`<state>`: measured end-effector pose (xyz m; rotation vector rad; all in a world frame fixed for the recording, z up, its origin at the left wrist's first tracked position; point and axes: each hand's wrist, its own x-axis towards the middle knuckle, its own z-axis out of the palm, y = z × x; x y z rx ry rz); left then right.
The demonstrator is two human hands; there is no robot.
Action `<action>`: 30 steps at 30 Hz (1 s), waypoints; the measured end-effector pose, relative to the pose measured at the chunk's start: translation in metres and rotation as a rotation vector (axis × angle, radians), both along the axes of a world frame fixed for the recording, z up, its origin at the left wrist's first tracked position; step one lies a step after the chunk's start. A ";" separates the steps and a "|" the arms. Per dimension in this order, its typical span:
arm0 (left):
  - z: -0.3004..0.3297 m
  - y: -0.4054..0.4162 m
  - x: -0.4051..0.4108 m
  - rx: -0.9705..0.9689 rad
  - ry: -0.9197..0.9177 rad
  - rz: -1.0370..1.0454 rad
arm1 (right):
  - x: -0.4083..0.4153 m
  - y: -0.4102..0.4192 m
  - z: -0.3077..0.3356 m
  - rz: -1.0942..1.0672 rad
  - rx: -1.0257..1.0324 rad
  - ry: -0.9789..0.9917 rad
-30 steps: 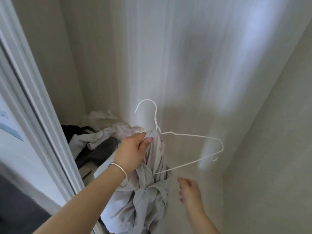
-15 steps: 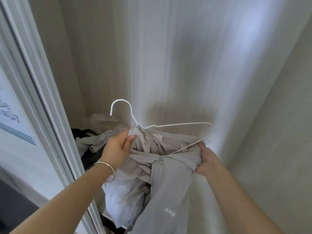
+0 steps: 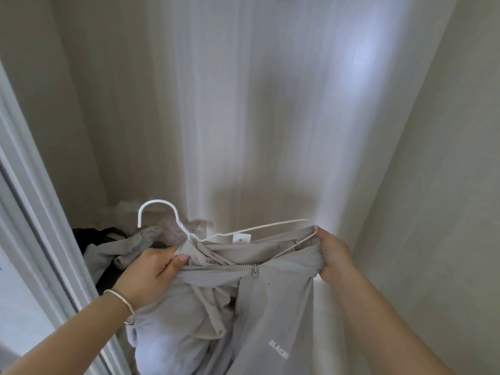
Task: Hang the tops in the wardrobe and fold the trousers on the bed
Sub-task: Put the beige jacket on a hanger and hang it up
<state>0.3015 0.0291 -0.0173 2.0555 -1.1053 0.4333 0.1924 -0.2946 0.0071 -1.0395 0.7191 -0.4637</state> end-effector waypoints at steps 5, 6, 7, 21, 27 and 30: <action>0.009 -0.004 0.006 0.113 0.107 0.004 | -0.003 -0.005 0.008 0.026 -0.019 0.064; 0.011 -0.005 0.006 0.173 0.134 0.021 | -0.003 -0.006 0.007 0.036 -0.068 0.094; 0.015 -0.006 0.005 0.236 0.162 0.032 | -0.002 -0.007 0.005 0.038 -0.151 0.130; 0.046 -0.063 -0.017 0.645 -0.127 0.237 | 0.006 0.041 0.123 0.090 -1.028 -0.066; 0.056 -0.059 0.011 -0.089 -0.029 0.199 | 0.000 0.044 0.113 0.605 -1.378 0.308; 0.063 -0.067 0.006 -0.133 -0.123 0.114 | 0.003 0.044 0.105 0.469 -1.571 0.229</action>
